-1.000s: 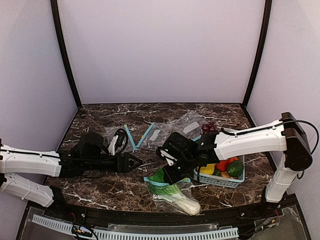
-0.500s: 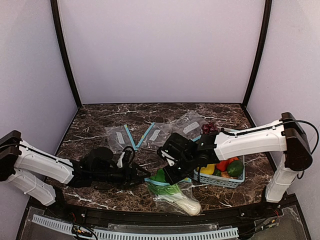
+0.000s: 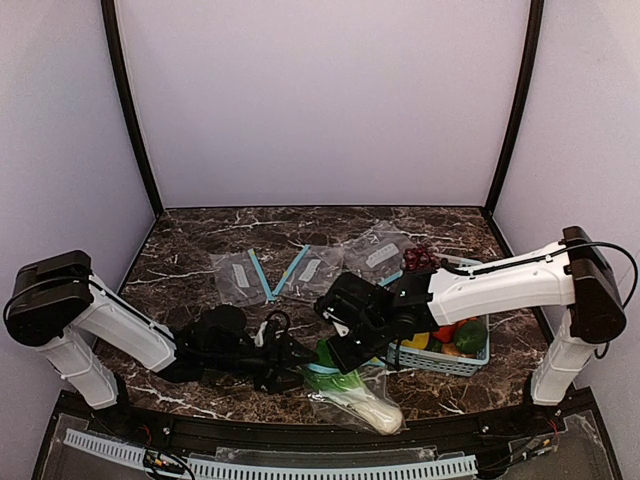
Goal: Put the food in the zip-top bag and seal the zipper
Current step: Adjust the zipper food storage bag at the center of the board.
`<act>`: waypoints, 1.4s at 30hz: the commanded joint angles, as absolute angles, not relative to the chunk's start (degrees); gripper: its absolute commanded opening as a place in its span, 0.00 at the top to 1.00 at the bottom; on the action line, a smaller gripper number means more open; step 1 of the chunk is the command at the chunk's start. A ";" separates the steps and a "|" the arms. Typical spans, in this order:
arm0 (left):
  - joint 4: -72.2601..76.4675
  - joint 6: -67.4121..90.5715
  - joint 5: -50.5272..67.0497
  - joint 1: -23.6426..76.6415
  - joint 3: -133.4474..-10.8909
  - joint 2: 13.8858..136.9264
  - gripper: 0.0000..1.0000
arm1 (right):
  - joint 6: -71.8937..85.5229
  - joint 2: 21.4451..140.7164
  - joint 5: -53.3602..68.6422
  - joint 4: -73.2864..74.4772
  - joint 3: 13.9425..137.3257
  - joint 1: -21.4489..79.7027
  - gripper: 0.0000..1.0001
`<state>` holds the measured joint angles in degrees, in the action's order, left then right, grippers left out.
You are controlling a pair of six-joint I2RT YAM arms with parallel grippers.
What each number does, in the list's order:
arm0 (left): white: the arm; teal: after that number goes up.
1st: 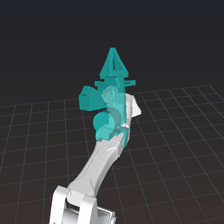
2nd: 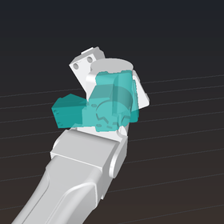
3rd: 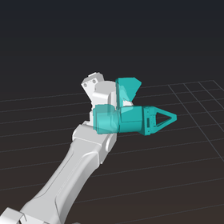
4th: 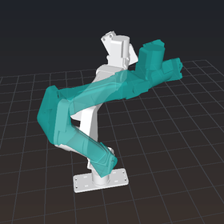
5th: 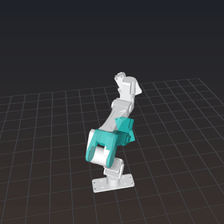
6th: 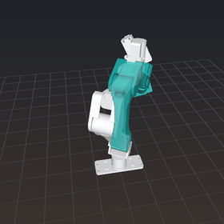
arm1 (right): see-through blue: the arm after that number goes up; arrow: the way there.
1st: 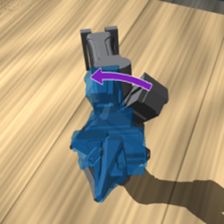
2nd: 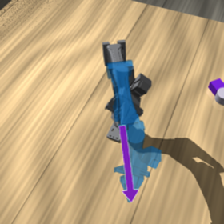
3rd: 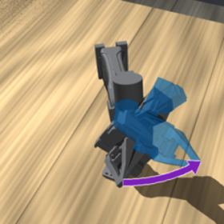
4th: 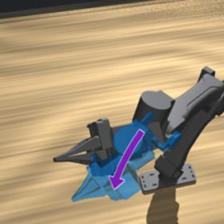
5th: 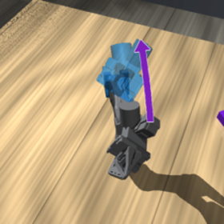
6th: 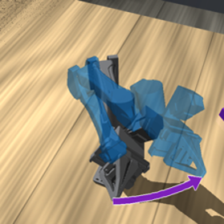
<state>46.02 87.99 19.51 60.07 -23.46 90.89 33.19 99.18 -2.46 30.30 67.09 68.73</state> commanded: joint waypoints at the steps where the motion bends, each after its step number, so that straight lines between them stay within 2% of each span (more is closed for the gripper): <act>1: 48.80 90.57 20.29 60.39 -26.19 91.87 0.30 | 32.55 98.63 -5.04 31.91 67.50 70.13 1.00; 6: 44.60 89.31 19.43 60.30 -27.85 90.66 0.39 | 32.61 98.82 -5.68 31.81 67.31 70.72 1.00; 9: 43.80 89.20 20.08 60.30 -28.55 91.00 0.52 | 32.57 98.96 -6.12 31.76 67.62 71.15 1.00; 12: 43.46 89.05 21.08 60.32 -28.94 91.57 0.59 | 32.39 99.17 -6.66 31.80 68.08 71.46 1.00; 15: 42.84 88.76 21.50 60.32 -29.10 91.53 0.74 | 32.19 99.38 -6.59 31.97 68.29 71.66 1.00; 19: 38.87 86.93 21.69 60.30 -29.77 91.08 0.76 | 32.13 99.18 -6.70 32.34 68.53 72.05 1.00; 27: 36.59 85.45 23.35 60.32 -30.71 92.92 0.68 | 31.75 99.23 -7.44 32.89 69.36 72.79 1.00; 29: 35.75 84.73 23.54 60.31 -31.43 93.51 0.72 | 31.88 99.33 -7.73 32.94 69.43 72.95 1.00; 31: 35.40 84.17 23.53 60.25 -31.69 93.87 0.82 | 31.87 99.23 -7.71 33.01 69.41 73.08 1.00; 33: 34.55 83.27 23.20 59.91 -31.73 93.60 0.97 | 31.90 98.80 -7.62 33.14 69.27 73.10 1.00; 37: 24.98 75.31 21.52 58.98 -35.62 91.47 0.99 | 31.84 96.71 -5.90 33.77 68.92 73.19 1.00; 42: 14.98 55.83 20.28 57.74 -45.91 89.04 0.99 | 31.37 92.59 -2.98 34.85 68.90 73.06 1.00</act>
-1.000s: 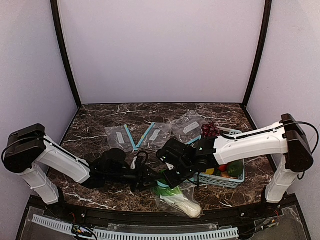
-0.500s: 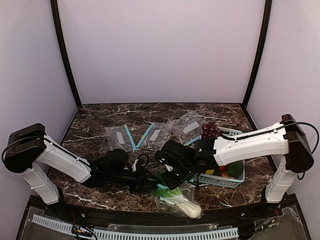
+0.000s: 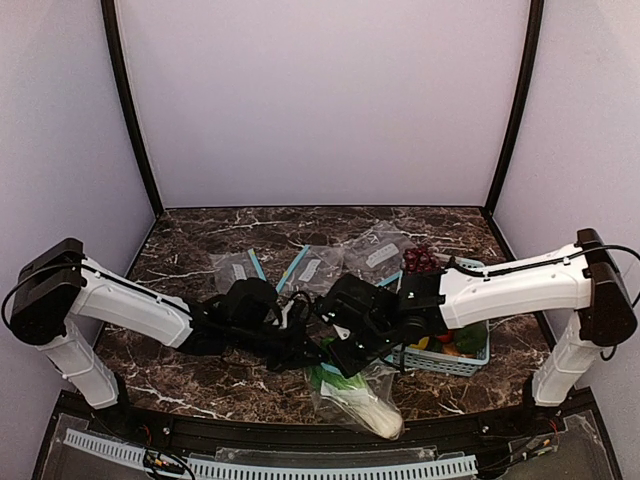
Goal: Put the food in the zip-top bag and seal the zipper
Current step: Adjust the zipper food storage bag at the center of the board.
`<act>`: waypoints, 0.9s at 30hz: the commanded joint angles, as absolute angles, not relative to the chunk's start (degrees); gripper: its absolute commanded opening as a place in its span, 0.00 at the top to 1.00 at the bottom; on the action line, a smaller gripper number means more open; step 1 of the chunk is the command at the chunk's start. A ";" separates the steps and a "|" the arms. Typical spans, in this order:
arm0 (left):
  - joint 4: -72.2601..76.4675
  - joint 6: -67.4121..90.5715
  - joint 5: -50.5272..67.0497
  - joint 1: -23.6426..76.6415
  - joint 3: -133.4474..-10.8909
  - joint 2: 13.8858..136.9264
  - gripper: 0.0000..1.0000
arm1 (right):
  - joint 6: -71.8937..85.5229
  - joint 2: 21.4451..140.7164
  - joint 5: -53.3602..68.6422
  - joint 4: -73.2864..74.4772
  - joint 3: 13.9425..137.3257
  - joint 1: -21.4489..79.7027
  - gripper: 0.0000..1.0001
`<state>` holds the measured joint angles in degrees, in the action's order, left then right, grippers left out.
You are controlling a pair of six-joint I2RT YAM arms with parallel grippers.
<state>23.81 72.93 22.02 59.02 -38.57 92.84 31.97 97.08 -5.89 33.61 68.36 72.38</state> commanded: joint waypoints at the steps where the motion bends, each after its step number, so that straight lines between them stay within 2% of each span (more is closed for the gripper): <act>1: 13.72 51.31 20.77 57.57 -48.55 89.13 0.99 | 31.51 91.83 -2.90 35.46 68.98 72.92 1.00; 8: 5.02 33.97 27.28 56.88 -62.64 93.61 0.99 | 34.05 85.66 -9.86 41.13 68.95 71.76 1.00; 13: 6.68 25.20 33.51 56.89 -67.34 96.34 0.99 | 35.88 81.00 -11.95 39.44 65.19 69.78 1.00; 21: 11.11 21.12 43.20 56.94 -65.18 96.42 0.99 | 32.98 69.35 4.10 15.60 48.92 65.73 1.00; 27: 2.68 14.38 41.72 57.00 -66.55 95.66 0.99 | 29.06 69.42 14.63 13.75 46.54 63.07 1.00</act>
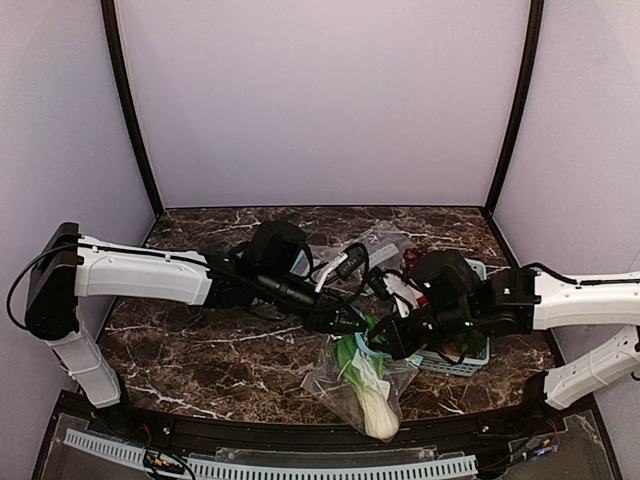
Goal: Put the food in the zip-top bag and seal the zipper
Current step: Adjust the zipper food storage bag at the center of the board.
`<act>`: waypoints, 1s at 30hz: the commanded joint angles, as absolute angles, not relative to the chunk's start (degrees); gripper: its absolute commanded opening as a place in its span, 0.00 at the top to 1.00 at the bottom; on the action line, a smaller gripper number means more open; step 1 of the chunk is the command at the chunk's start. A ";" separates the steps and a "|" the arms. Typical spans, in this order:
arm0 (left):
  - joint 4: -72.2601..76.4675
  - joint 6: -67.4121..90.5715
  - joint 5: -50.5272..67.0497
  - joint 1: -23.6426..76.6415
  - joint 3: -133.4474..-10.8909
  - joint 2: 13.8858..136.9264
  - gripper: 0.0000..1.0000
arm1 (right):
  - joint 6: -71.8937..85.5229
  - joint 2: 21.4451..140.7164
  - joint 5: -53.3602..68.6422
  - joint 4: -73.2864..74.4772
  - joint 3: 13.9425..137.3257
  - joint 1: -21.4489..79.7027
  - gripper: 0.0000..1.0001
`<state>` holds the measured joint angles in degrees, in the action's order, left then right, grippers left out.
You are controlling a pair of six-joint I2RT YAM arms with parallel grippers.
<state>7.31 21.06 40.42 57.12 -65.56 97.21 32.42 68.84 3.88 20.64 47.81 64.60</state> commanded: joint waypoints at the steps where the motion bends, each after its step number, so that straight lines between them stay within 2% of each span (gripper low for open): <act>1: 1.00 13.31 41.73 56.98 -66.89 95.82 0.99 | 28.30 69.89 16.31 13.49 46.27 63.02 1.00; 7: -3.34 15.26 39.14 56.95 -63.23 96.46 0.99 | 26.98 71.36 16.82 10.76 43.41 62.84 1.00; 13: 4.23 21.90 36.54 57.37 -54.47 94.70 0.93 | 28.97 74.48 19.41 4.09 39.93 62.80 1.00; 16: 4.78 22.96 34.47 57.51 -52.77 93.74 0.84 | 29.28 75.20 19.48 2.18 39.11 62.85 1.00; 17: 4.50 23.21 33.16 57.50 -52.58 92.91 0.75 | 29.35 75.23 19.31 1.96 39.08 62.80 1.00; 23: 4.90 27.17 27.09 57.15 -49.38 87.19 0.45 | 28.94 75.05 19.16 2.03 39.29 62.84 1.00; 30: 7.48 38.25 22.02 54.60 -41.48 83.38 0.40 | 28.85 75.24 19.56 2.16 39.20 62.81 1.00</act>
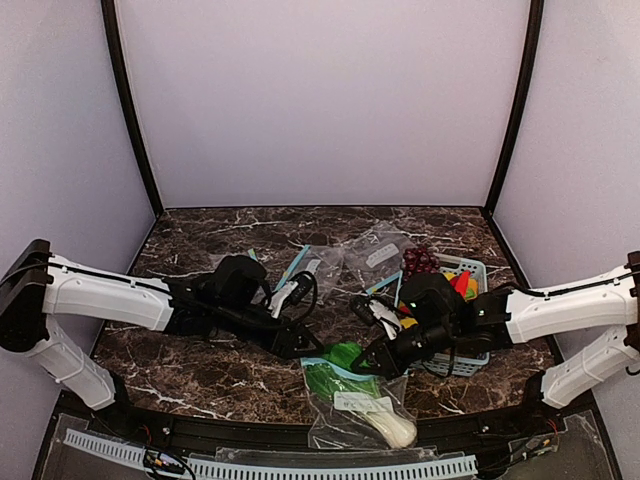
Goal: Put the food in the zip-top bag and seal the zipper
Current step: Adjust the zipper food storage bag at the center of the board.
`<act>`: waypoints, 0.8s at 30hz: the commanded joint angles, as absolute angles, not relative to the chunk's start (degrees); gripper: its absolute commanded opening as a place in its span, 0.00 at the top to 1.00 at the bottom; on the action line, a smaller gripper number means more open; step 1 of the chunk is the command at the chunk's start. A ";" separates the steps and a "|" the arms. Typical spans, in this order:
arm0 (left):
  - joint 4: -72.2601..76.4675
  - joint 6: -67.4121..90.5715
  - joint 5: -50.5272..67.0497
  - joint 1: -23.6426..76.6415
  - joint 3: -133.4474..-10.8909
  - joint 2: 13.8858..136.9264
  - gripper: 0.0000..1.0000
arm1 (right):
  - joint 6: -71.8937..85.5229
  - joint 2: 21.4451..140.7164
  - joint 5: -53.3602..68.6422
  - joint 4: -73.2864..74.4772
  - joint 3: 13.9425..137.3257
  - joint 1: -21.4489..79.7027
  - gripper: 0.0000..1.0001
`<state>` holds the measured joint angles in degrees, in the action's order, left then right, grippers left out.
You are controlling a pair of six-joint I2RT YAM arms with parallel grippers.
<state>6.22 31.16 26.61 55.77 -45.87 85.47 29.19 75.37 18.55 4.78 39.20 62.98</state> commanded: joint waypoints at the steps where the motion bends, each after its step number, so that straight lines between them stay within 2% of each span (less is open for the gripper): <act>1: 8.09 38.86 21.43 54.47 -41.00 83.09 0.39 | 28.90 75.22 19.52 2.17 39.20 62.82 1.00; 17: 27.73 48.35 29.58 54.31 -28.21 76.95 0.38 | 28.65 75.85 19.08 3.13 39.76 62.81 1.00; 22: 25.83 46.91 31.39 54.43 -28.60 76.84 0.53 | 28.48 76.61 19.31 3.25 40.29 62.89 1.00; 24: 25.81 46.79 31.76 54.45 -28.80 77.20 0.62 | 28.48 76.72 19.34 3.23 40.34 62.85 1.00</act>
<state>24.38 47.18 29.43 54.48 -28.95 78.06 29.12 75.94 18.70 4.29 39.27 62.98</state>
